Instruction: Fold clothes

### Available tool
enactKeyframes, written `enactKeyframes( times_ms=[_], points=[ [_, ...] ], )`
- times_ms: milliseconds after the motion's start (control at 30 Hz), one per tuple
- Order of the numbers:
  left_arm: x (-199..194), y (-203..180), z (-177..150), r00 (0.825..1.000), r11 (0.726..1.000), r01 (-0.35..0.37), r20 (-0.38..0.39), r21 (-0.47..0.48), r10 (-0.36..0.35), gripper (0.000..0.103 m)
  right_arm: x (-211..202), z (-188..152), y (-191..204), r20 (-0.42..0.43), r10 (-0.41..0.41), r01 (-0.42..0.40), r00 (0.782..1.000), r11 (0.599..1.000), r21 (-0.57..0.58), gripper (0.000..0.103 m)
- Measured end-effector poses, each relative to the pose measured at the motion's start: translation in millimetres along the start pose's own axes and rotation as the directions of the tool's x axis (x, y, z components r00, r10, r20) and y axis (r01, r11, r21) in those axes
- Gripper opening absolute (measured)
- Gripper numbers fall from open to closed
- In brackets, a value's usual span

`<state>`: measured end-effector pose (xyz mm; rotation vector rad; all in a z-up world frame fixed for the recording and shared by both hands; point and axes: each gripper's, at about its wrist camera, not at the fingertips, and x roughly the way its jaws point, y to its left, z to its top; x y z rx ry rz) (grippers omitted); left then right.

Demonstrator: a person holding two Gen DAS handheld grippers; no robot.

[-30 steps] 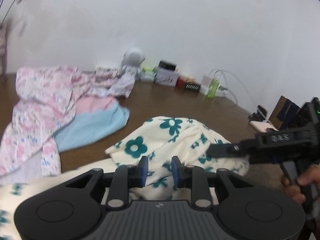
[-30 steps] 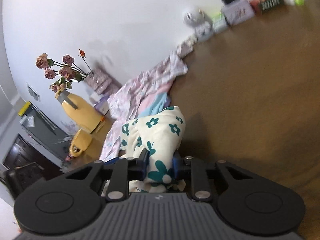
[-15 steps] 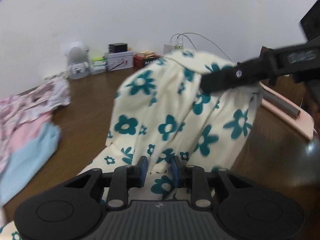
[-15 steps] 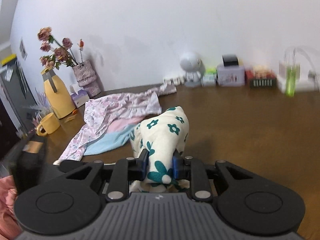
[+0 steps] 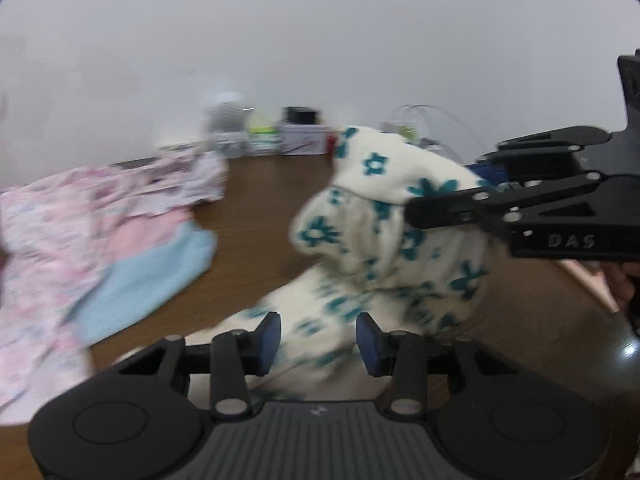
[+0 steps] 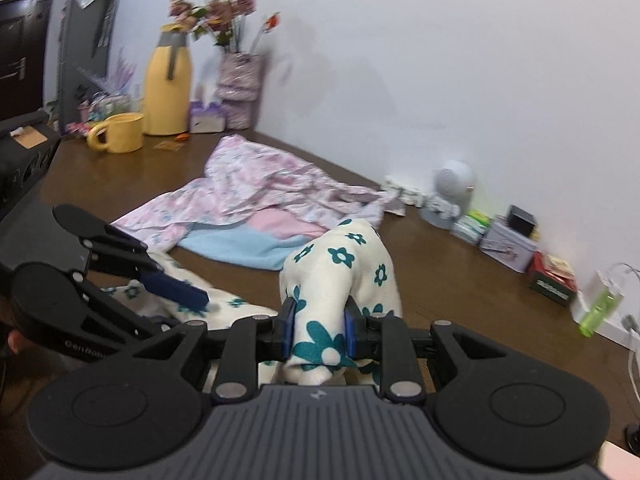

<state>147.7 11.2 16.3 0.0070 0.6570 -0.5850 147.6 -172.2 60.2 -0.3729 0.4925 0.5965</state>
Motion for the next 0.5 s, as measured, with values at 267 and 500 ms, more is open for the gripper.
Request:
enactKeyframes(
  times_ms=[267, 500],
  points=[
    [-24.3, 26.6, -16.3, 0.999, 0.998, -0.047, 0.01, -0.043, 0.048, 0.036, 39.4, -9.1, 33.8, -0.063, 0.059, -0.06, 0.996, 0.998, -0.025, 0.025],
    [-52.7, 42.9, -10.5, 0.988, 0.99, -0.092, 0.114, -0.111, 0.105, 0.034, 47.8, -20.0, 44.1, -0.048, 0.088, -0.089, 0.995, 0.996, -0.029, 0.037]
  ],
)
